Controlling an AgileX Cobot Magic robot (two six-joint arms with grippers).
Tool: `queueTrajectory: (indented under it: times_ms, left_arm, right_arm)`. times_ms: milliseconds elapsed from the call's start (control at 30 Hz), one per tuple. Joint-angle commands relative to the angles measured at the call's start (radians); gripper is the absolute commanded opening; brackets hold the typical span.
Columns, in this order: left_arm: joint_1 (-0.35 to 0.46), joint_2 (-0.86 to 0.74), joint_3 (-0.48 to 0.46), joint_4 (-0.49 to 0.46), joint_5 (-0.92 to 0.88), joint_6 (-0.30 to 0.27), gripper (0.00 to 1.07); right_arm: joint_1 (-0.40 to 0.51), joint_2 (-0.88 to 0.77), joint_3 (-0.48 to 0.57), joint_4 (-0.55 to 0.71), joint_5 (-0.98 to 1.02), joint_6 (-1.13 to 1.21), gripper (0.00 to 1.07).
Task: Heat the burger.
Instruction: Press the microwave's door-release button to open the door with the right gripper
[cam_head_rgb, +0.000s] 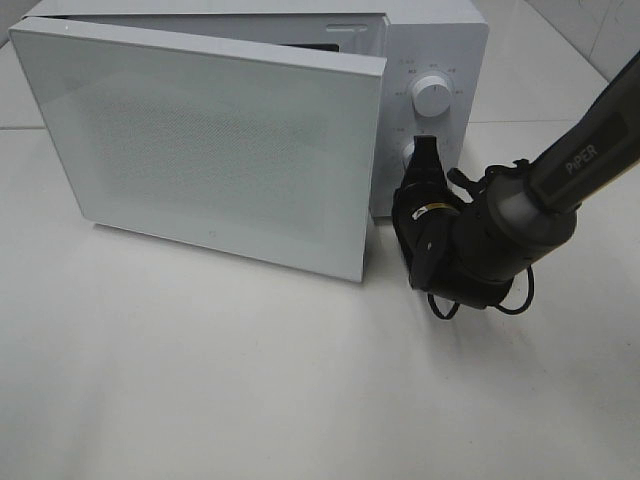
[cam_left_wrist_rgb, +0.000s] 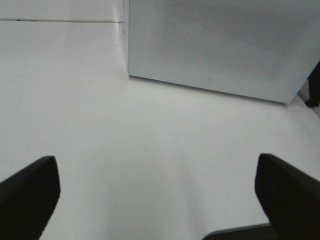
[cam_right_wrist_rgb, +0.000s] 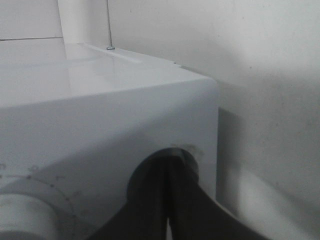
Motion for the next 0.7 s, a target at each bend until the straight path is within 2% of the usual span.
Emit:
queueTrajectory:
  times_ms: [33, 700]
  left_arm:
    - [0.002, -0.018, 0.004, -0.002, -0.009, -0.002, 0.98]
    - [0.002, -0.018, 0.004, -0.002, -0.009, -0.002, 0.98]
  right_arm:
    - [-0.034, -0.01, -0.065, -0.069, -0.214, 0.003, 0.0]
    - [-0.032, -0.041, -0.064, -0.062, -0.151, -0.012, 0.0]
